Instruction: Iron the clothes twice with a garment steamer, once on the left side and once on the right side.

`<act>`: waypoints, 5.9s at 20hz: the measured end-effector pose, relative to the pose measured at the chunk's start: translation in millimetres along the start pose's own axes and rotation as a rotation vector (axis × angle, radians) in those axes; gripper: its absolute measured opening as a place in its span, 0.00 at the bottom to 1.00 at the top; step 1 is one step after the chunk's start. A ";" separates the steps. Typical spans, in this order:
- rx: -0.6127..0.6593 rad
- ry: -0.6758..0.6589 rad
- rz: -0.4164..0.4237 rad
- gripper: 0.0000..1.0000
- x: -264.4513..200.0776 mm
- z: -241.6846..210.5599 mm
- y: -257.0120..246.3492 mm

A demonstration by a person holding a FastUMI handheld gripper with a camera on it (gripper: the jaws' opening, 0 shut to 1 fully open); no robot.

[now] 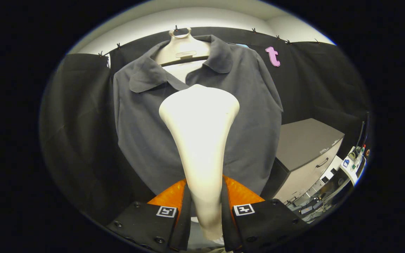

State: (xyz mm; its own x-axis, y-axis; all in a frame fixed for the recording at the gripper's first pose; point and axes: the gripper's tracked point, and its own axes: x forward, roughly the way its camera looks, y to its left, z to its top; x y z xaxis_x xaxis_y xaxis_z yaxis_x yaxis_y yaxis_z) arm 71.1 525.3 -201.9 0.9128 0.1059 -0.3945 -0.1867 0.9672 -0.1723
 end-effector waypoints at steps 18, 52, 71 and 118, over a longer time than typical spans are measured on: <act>-0.052 0.055 0.086 0.45 62.8 -4.8 71.5; -0.061 0.386 0.045 0.45 86.5 -182.1 20.8; -0.098 0.540 0.059 0.45 105.3 -272.0 0.7; 0.028 0.573 0.016 0.45 33.5 -264.7 -158.7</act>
State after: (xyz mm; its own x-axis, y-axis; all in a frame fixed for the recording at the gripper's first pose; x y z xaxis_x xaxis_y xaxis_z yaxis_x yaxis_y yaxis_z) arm 35.2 314.2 -426.6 0.5657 -0.0139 -0.8245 -0.1821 0.9731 -0.1413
